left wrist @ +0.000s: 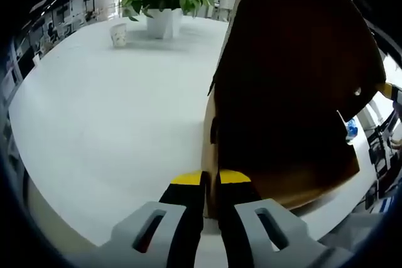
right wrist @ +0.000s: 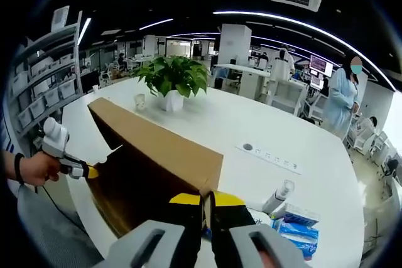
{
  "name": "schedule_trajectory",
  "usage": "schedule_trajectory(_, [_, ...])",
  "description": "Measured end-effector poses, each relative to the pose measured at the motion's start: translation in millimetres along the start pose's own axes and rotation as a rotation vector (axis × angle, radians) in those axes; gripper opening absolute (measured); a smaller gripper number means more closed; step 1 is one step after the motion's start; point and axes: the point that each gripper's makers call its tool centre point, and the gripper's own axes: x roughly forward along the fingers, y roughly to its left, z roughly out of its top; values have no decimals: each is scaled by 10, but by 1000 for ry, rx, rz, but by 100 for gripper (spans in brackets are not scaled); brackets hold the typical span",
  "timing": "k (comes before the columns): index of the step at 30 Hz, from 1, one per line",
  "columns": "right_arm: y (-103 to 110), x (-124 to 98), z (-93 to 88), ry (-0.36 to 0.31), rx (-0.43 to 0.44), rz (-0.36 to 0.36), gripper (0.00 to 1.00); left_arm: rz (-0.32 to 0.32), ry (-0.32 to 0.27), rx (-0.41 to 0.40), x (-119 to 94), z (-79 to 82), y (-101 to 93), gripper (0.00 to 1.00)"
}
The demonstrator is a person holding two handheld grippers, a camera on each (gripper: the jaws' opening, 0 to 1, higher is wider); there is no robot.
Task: Operate the shoe box by opening the lid, removing the specified soft item, and placing it in the target area until the item is outside and the box remains undamaged.
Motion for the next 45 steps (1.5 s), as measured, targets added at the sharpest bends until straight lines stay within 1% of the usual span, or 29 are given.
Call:
schedule_trajectory(12, [89, -77, -102, -4, -8, -24, 0, -27, -6, 9, 1, 1, -9, 6])
schedule_trajectory(17, [110, -91, -173, -2, -17, -29, 0, -42, -8, 10, 1, 0, -17, 6])
schedule_trajectory(21, [142, -120, -218, -11, -4, -32, 0, -68, -17, 11, -1, -2, -14, 7])
schedule_trajectory(23, [167, -139, -243, -18, -14, -37, 0, -75, -18, 15, 4, 2, -20, 7])
schedule_trajectory(30, [193, -156, -327, -20, -9, -38, 0, -84, -14, 27, 7, 3, -26, 7])
schedule_trajectory(39, [253, -190, -394, -26, -7, -47, 0, -88, -13, 33, 10, 3, -22, 8])
schedule_trajectory(45, [282, -197, -470, -18, 4, -41, 0, -105, -12, 32, 11, 3, -26, 8])
